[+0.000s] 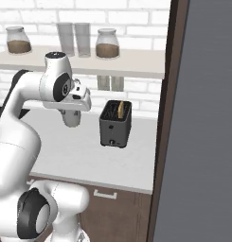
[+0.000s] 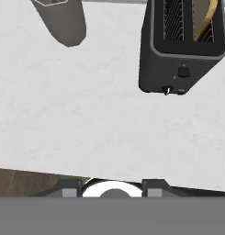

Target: Start the toaster. Once the lever pops up, take the bread to the plate on the dining counter.

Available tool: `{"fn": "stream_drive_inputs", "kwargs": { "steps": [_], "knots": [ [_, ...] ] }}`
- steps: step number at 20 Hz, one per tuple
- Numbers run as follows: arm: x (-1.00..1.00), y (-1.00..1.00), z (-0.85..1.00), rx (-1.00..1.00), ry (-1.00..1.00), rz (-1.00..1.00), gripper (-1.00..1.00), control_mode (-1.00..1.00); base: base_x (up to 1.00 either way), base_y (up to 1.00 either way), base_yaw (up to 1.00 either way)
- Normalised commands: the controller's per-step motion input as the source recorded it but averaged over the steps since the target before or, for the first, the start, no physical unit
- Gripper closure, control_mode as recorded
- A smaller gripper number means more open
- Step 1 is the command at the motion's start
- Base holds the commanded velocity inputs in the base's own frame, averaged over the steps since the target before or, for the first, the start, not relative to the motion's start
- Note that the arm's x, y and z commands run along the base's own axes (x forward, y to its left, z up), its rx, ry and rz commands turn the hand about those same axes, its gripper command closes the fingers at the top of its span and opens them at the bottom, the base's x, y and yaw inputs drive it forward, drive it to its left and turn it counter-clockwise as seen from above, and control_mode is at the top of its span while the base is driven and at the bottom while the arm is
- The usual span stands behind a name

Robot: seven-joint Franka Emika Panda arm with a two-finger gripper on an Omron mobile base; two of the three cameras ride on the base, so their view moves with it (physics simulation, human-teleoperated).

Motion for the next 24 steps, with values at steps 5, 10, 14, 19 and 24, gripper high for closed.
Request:
{"fn": "stream_drive_inputs", "kwargs": {
  "steps": [5, 10, 14, 19, 24],
  "knots": [
    [-0.02, -0.06, -0.08, 0.00, 0.00, -0.09, -1.00, -1.00, 0.00, 0.00, 0.00],
    [0.00, -0.29, 0.00, 0.06, 0.00, -0.07, -1.00, -1.00, 0.00, 0.00, 0.00],
    [0.00, -0.31, 0.00, 0.09, 0.00, -0.01, 1.00, -1.00, 0.00, 0.00, 0.00],
    [0.00, -0.26, 0.00, 0.07, 0.00, -0.01, 1.00, -1.00, 0.00, 0.00, 0.00],
    [0.04, -0.25, 0.00, 0.05, 0.00, 0.00, 1.00, -1.00, 0.00, 0.00, 0.00]
  ]
}}
